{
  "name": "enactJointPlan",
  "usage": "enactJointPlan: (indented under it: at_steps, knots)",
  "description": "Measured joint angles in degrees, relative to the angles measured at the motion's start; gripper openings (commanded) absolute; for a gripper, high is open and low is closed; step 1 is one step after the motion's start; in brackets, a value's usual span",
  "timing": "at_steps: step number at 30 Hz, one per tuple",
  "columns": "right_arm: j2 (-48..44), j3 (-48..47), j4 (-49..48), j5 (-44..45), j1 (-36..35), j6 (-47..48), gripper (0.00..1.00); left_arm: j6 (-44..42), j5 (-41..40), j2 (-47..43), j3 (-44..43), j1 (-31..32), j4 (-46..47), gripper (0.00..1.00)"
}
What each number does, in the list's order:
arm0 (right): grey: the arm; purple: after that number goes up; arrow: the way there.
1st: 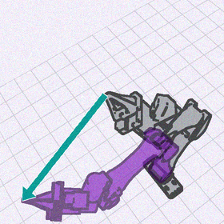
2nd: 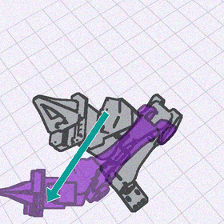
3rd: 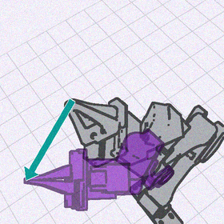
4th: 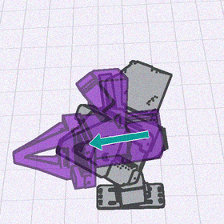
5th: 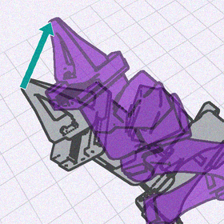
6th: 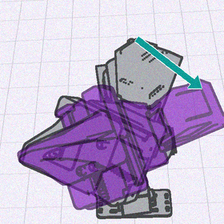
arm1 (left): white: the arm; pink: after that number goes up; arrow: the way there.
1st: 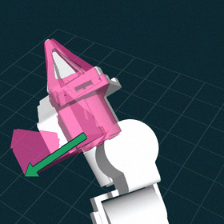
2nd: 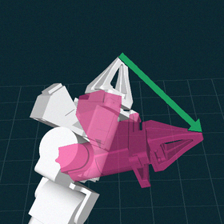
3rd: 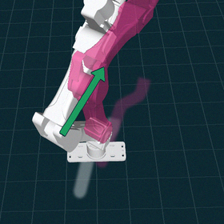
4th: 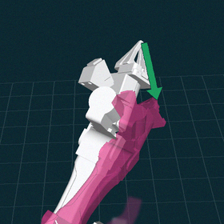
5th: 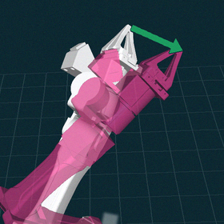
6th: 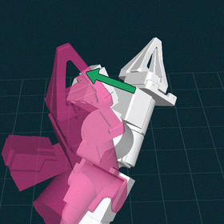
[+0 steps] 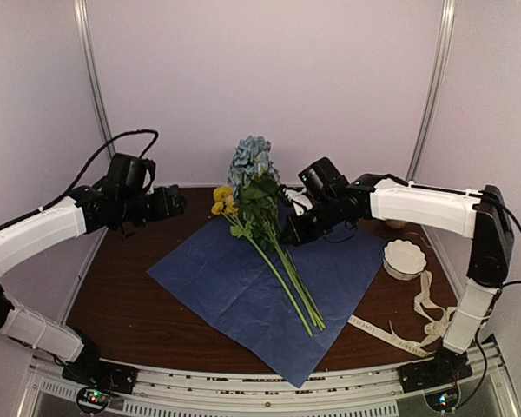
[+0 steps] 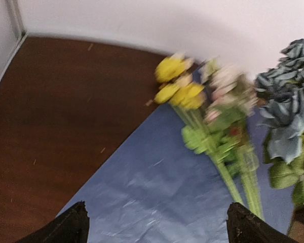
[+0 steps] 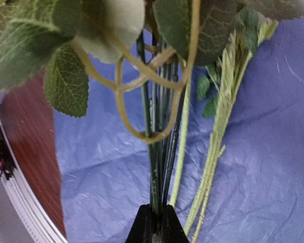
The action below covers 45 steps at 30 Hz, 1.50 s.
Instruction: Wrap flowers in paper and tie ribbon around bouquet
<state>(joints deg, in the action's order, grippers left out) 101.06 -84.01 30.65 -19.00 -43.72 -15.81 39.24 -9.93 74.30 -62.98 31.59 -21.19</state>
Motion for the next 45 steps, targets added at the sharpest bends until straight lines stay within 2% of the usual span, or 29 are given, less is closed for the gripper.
enactJointPlan:
  at_steps: [2, 8, 11, 15, 18, 23, 28, 34, 36, 39, 42, 43, 45]
  knots:
    - [2.82, 0.0, 3.39, 1.44, -0.09, 0.48, 0.0, 1.64, 0.63, 2.21, 4.81, -3.45, -4.52, 0.98]
    - [7.74, -0.81, 7.74, 4.28, -0.28, 0.5, 0.02, 3.17, 3.69, 11.3, 11.74, -5.55, -10.54, 0.98]
    - [8.94, -1.29, 7.78, 4.94, -0.35, 0.17, 0.21, 3.32, 4.66, 13.55, 13.27, -6.78, -10.38, 0.98]
    - [9.99, -2.05, 7.76, 5.55, -0.35, -0.79, 0.4, 3.3, 6.16, 17.2, 14.14, -7.63, -9.44, 0.98]
    - [10.12, -2.19, 7.85, 5.92, -0.35, -0.96, 0.48, 2.86, 6.05, 18.34, 13.75, -7.67, -8.41, 0.97]
    - [9.53, -2.19, 8.63, 6.03, -0.28, -1.05, 0.52, 1.95, 6.36, 19.43, 12.94, -7.67, -6.36, 0.86]
    - [4.7, -1.01, 8.72, 6.01, 0.57, -1.05, 0.54, 0.83, 7.52, 20.28, 12.57, -8.0, -3.85, 0.68]
    - [-3.43, 4.7, 8.44, 7.82, 5.88, -0.83, 0.59, 0.17, 9.68, 22.08, 11.63, -8.81, 0.04, 0.64]
    - [-4.5, 7.41, 8.44, 9.01, 8.13, -0.66, 0.59, 0.15, 10.21, 22.38, 11.61, -9.18, 1.09, 0.56]
    - [-4.85, 12.11, 8.66, 10.64, 11.82, -0.37, 0.59, 0.07, 10.99, 22.82, 11.69, -10.08, 2.75, 0.28]
    - [-4.61, 15.78, 9.44, 12.37, 14.49, 0.31, 0.59, 0.2, 11.96, 23.21, 12.13, -11.41, 4.28, 0.06]
    - [-4.55, 16.79, 9.57, 12.72, 14.86, 0.52, 0.59, 0.09, 12.33, 23.26, 12.41, -11.82, 4.76, 0.01]
    - [-4.37, 18.14, 9.7, 12.85, 14.8, 0.87, 0.59, 0.13, 12.52, 23.19, 12.81, -12.22, 5.07, 0.0]
